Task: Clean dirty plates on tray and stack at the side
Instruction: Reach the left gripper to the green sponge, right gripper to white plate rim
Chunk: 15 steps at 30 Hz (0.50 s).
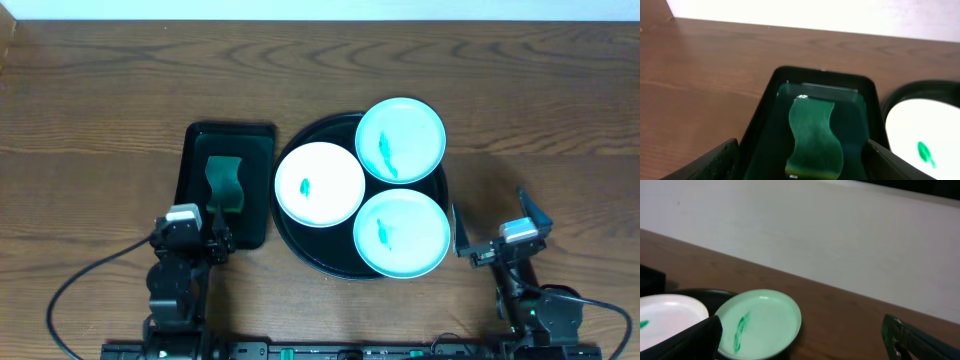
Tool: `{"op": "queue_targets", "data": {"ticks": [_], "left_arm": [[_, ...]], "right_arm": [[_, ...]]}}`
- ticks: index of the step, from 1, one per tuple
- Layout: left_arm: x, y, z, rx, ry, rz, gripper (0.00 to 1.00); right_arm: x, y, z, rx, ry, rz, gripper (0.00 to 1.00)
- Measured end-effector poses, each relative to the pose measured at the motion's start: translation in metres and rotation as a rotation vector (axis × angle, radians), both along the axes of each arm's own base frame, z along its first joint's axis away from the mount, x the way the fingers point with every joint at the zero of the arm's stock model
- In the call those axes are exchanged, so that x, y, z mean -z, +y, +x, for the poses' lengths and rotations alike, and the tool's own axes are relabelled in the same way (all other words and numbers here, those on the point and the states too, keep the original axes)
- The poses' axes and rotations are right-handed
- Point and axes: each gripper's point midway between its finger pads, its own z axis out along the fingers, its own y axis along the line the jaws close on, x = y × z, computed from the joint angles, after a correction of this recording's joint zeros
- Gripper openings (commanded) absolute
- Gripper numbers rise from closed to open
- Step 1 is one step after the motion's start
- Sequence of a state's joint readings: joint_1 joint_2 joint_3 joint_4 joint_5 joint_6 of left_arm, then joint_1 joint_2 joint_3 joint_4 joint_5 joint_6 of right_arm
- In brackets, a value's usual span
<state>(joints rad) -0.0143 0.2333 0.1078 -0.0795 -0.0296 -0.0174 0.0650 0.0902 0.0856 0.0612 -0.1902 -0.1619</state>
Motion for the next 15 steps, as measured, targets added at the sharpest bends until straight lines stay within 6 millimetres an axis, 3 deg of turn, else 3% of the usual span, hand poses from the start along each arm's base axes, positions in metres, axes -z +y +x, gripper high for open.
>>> {"op": "queue_targets", "data": {"ticks": [5,9,15], "left_arm": [[-0.041,0.000,0.007,0.000,0.002,0.000,0.78],[-0.061,0.000,0.011,0.000,0.077,0.001,0.78],[-0.085,-0.003,0.014,0.016,0.222,-0.004,0.78]], "right_arm": [[-0.028,0.003,0.006,-0.014,0.016,0.003,0.99],[-0.048,0.011,0.019,-0.057,0.062,0.006,0.99],[-0.058,0.024,0.046,-0.125,0.246,0.066,0.99]]}}
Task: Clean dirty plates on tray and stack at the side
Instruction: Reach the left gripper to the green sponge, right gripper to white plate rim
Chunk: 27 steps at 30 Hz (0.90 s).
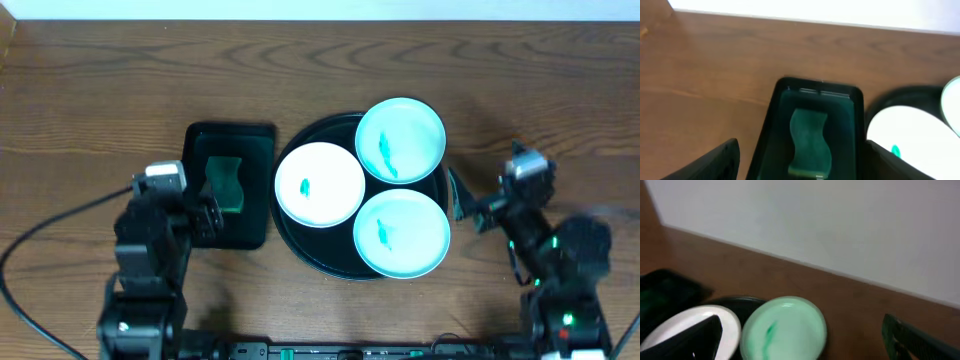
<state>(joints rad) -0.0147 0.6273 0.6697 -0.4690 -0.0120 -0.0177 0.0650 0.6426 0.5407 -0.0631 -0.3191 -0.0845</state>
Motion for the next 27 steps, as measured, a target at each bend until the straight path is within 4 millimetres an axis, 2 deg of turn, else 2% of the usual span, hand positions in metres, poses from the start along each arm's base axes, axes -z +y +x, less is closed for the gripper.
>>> {"op": "queue_targets", "data": {"ticks": [5,12,17,23,25,27], "left_arm": [[-0.015,-0.005,0.004,0.025,0.141,-0.014,0.78],[-0.026,-0.022,0.017,0.050,0.266,-0.139,0.79],[-0.015,-0.041,0.021,0.046,0.408,-0.307,0.78],[0.015,-0.066,0.027,0.093,0.586,-0.445,0.79],[0.023,-0.069,0.030,0.096,0.618,-0.465,0.79],[0.029,-0.071,0.030,0.094,0.649,-0.477,0.78]], "right_arm": [[0.008,0.014,0.019,-0.070,0.242,0.029,0.99],[0.009,0.027,0.027,-0.178,0.558,-0.029,0.99],[0.009,0.040,0.031,-0.242,0.679,-0.052,0.99],[0.035,0.046,0.033,-0.201,0.880,0.061,0.99],[0.041,0.048,0.036,-0.190,0.917,0.094,0.94],[0.046,0.050,0.039,-0.188,0.941,0.117,0.83]]}}
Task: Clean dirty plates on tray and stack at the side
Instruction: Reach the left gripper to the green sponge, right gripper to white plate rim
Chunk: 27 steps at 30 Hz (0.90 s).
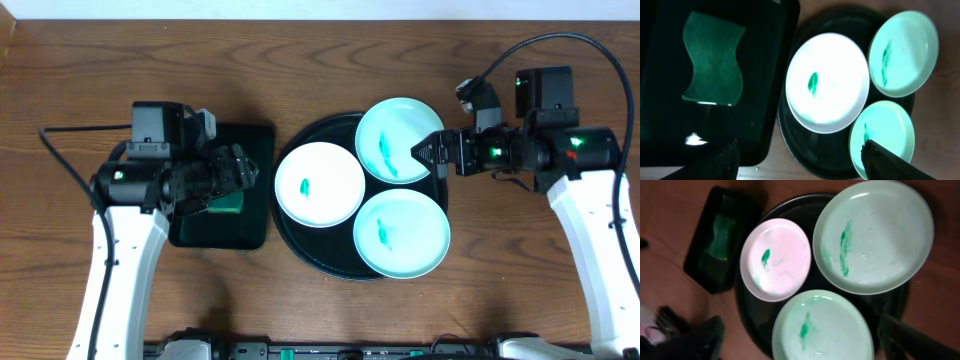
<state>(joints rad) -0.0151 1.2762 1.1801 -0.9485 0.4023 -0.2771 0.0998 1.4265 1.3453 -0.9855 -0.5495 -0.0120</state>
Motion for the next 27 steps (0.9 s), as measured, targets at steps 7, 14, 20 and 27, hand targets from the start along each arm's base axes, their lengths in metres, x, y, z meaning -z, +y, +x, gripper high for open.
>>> {"op": "queue_targets", "data": {"ticks": [7,14,20,27], "left_arm": [[0.013,0.009,-0.004,-0.018,0.066,0.057,0.78],[-0.004,0.049,0.000,-0.113,0.038,0.270,0.78],[-0.004,0.060,0.001,-0.137,0.037,0.331,0.78],[-0.004,0.063,0.001,-0.143,0.036,0.347,0.78]], "right_arm": [[0.034,0.019,-0.003,0.024,0.124,-0.082,0.71],[0.100,0.066,0.005,0.022,0.233,-0.217,0.45],[0.157,0.096,0.006,0.031,0.307,-0.288,0.38],[0.197,0.101,0.001,0.058,0.371,-0.360,0.32]]}}
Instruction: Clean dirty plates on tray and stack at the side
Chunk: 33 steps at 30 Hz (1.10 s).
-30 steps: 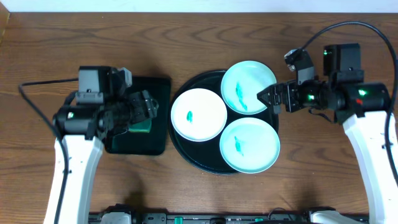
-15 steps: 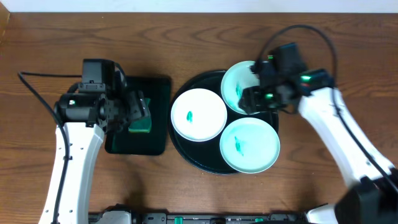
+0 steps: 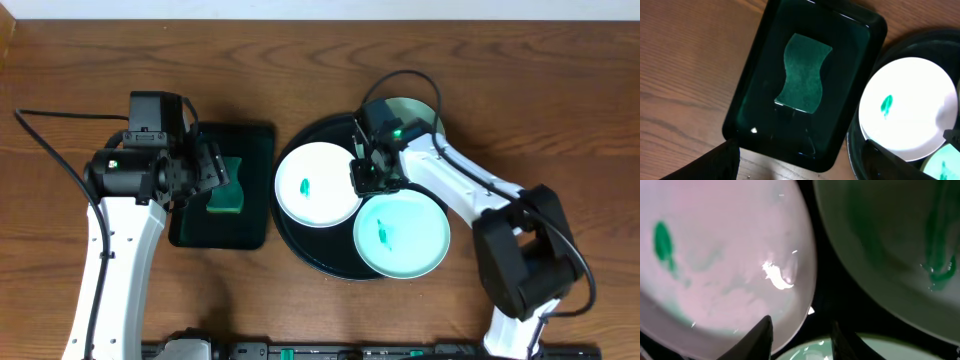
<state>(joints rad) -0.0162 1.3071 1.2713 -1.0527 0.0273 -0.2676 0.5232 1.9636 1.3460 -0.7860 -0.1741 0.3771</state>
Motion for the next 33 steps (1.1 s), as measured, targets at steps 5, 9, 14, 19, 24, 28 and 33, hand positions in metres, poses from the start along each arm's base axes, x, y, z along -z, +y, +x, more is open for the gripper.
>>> {"op": "queue_targets", "data": {"ticks": [5,9,14,19,24,28,33], "left_arm": [[0.001,0.001,0.000,0.000,0.003,0.005,0.78],[0.008,0.001,0.002,0.000,0.028,0.006,0.78],[0.022,0.001,0.006,-0.001,0.079,0.010,0.78],[0.042,0.001,0.009,0.000,0.149,0.011,0.78],[0.069,0.001,0.012,0.004,0.244,0.013,0.78],[0.095,0.001,0.016,0.028,0.321,0.021,0.76],[0.122,0.001,0.027,0.067,0.357,0.029,0.66]], "right_arm": [[0.012,0.001,0.006,0.020,-0.005,-0.011,0.21],[0.018,0.004,0.012,0.037,-0.018,-0.004,0.14],[0.021,0.010,0.016,0.035,-0.043,-0.007,0.01],[0.020,0.011,0.019,0.051,-0.060,-0.024,0.01],[0.019,0.013,0.019,0.050,-0.084,-0.049,0.01],[0.019,0.012,0.020,0.052,-0.090,-0.058,0.01],[0.019,0.012,0.020,0.052,-0.092,-0.060,0.01]]}}
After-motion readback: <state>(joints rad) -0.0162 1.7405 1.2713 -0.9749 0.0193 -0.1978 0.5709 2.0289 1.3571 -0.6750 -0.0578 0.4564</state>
